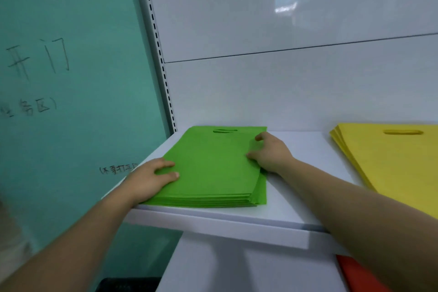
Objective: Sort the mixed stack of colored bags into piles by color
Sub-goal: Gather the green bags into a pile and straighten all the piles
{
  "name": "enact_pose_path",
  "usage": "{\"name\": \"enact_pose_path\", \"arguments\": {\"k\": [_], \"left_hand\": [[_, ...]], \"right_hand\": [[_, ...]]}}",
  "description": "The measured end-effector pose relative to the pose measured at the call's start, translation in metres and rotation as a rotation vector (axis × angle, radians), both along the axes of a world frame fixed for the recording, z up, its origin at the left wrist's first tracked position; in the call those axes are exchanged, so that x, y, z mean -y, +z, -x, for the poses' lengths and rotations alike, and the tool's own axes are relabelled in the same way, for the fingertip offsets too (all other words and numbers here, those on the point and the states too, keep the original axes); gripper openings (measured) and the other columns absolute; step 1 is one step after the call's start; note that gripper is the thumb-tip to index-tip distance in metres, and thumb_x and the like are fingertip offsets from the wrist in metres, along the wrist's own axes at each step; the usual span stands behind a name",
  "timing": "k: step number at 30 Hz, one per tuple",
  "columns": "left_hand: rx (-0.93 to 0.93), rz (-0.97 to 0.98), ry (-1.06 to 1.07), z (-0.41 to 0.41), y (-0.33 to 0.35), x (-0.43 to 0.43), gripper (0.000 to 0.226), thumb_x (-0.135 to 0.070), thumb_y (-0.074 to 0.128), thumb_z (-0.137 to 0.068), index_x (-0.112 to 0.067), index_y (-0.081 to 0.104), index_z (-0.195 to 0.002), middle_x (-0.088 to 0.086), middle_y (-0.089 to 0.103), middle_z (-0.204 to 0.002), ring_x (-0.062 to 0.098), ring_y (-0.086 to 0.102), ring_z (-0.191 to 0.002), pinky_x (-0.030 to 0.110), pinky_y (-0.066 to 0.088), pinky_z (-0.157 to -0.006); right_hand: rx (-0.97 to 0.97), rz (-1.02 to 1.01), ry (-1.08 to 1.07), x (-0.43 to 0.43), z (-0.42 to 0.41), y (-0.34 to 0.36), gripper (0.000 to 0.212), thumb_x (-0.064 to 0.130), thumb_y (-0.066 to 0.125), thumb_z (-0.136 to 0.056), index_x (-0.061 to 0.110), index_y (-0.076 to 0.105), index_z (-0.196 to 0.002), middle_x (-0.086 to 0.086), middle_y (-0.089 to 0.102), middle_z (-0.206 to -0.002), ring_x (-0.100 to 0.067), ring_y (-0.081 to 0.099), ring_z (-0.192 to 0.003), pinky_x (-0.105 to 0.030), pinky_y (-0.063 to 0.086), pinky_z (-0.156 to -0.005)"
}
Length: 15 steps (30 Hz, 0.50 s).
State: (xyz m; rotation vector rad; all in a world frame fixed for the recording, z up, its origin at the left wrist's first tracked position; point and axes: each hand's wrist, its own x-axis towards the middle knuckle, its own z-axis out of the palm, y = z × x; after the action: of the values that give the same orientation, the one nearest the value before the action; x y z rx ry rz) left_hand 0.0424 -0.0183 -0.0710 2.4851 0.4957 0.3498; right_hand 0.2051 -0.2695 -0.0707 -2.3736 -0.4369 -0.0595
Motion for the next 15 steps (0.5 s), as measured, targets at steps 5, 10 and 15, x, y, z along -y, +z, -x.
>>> {"name": "enact_pose_path", "arguments": {"k": [5,10,15], "left_hand": [[0.069,0.020,-0.028,-0.006,-0.010,-0.013,0.051,-0.042,0.070,-0.080,-0.029,0.057,-0.128,-0.006,0.039,-0.148,0.017,0.040,-0.132,0.030,0.029,-0.107],[0.055,-0.040,-0.027,-0.004,-0.010,-0.011,0.062,-0.049,0.068,-0.079,-0.028,0.050,-0.135,-0.005,0.036,-0.150,0.019,0.038,-0.134,0.032,0.030,-0.109],[-0.055,-0.074,-0.074,0.000,0.002,-0.009,0.088,-0.068,0.051,-0.058,-0.033,0.044,-0.138,0.000,0.036,-0.150,0.022,0.036,-0.135,0.044,0.030,-0.111]], "right_hand": [[0.244,0.072,0.036,-0.002,0.011,-0.001,0.047,0.017,0.060,-0.088,0.017,0.048,-0.133,-0.013,0.060,-0.118,-0.028,0.055,-0.107,-0.028,0.039,-0.086],[0.360,0.112,0.096,-0.004,0.027,0.014,0.042,0.007,0.051,-0.091,0.016,0.052,-0.132,-0.011,0.057,-0.122,-0.029,0.054,-0.111,-0.028,0.037,-0.091],[0.246,-0.136,-0.028,-0.004,0.041,0.048,0.040,0.001,0.050,-0.089,0.021,0.059,-0.122,-0.004,0.052,-0.105,-0.018,0.051,-0.085,-0.023,0.042,-0.068]]}}
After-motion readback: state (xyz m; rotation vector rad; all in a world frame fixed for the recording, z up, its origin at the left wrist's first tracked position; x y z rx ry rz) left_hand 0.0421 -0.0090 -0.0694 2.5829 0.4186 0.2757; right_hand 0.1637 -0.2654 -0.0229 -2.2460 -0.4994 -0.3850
